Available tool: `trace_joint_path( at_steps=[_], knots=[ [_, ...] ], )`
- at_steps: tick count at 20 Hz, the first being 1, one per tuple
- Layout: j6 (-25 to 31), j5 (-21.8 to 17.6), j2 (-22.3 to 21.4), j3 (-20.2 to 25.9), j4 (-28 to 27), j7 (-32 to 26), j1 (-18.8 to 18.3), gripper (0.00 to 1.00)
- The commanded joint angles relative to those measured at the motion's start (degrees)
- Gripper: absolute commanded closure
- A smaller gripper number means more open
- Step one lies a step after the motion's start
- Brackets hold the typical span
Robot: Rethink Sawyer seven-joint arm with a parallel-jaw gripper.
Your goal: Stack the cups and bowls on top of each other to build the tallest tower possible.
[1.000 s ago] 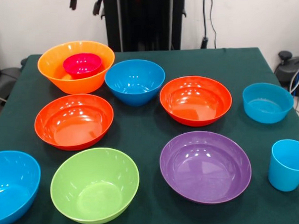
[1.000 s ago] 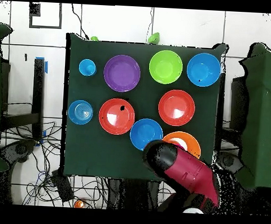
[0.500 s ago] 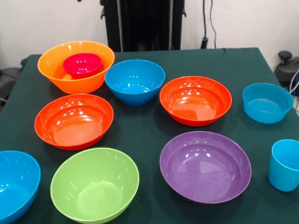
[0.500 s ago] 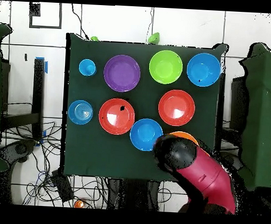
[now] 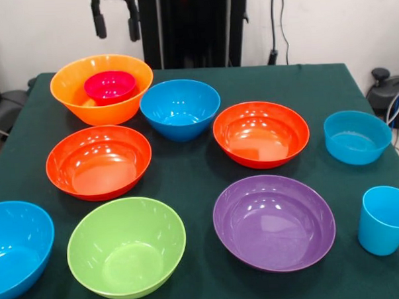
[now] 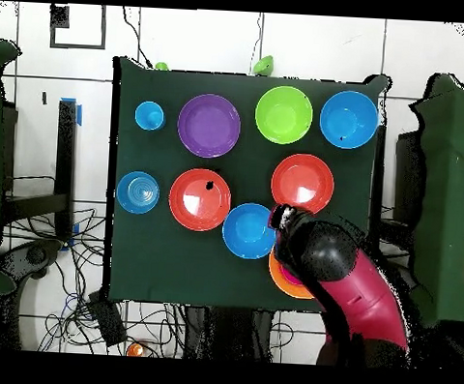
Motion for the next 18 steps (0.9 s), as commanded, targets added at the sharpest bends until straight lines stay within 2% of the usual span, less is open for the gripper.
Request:
trace_joint_path(
  at_steps=[1,4,9,12,16,18],
  knots=[
    [-1.37,-1.8,4.76,9.09,-0.8,9.54,5.63,0.0],
    [1.81,-2.06,8.65,4.55,-7.81,14.12,10.68,0.0],
    [6.34,-0.32,15.06,0.72,-17.64,19.42,15.93,0.0],
    [11.65,0.65,20.1,-2.21,-26.52,25.45,19.98,0.0],
    [18.62,0.77,26.35,-5.13,-38.36,32.39,23.14,0.0],
    [21.45,0.36,28.65,-5.17,-43.16,34.24,23.36,0.0]
  ],
)
